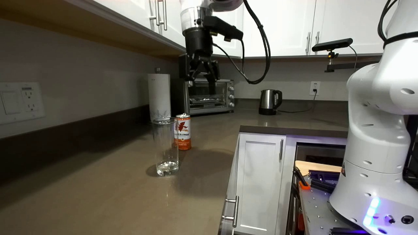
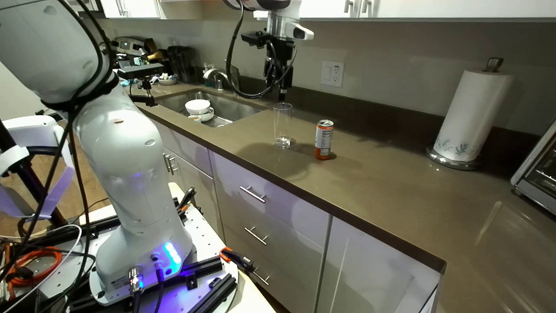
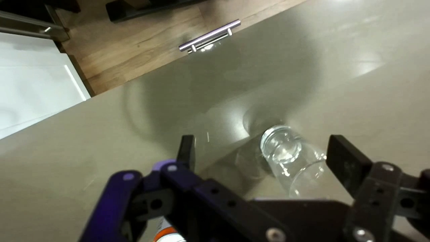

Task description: Pick up the can, pour its contents in the glass cup and put it down

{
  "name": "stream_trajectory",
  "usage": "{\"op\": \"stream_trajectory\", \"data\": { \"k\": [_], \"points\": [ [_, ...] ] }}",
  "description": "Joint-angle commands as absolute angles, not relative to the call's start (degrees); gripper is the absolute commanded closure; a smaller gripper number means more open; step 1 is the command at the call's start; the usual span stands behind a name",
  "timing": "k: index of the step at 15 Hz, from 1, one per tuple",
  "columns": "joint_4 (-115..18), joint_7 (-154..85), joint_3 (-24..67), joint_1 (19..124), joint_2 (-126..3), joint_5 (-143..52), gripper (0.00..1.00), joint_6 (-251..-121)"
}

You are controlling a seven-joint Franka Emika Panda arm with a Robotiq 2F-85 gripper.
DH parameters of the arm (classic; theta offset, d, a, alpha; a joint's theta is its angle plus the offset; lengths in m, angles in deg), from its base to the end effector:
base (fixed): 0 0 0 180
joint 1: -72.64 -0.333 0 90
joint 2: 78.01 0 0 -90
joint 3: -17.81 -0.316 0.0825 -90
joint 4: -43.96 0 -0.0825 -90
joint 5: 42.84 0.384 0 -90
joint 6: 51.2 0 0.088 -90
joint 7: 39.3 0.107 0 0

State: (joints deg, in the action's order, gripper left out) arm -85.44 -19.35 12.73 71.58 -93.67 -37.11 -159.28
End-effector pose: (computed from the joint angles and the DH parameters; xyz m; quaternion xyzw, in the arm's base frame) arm 0.4526 0.0578 0.4650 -0.9883 0.1399 0.0561 0.0228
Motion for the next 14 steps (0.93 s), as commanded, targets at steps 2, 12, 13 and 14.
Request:
{"op": "stream_trajectory", "data": {
  "k": [2, 12, 13, 14],
  "points": [
    [-81.23, -14.17, 16.03, 75.11, -88.48, -36.24, 0.0, -161.42],
    [-70.25, -5.27, 24.12, 79.14, -75.86, -23.21, 0.0, -160.17],
    [-69.79, -4.57, 24.64, 79.31, -74.98, -21.8, 0.0, -160.46],
    [-69.57, -4.04, 25.12, 79.59, -74.26, -20.7, 0.0, -160.92]
  ]
}}
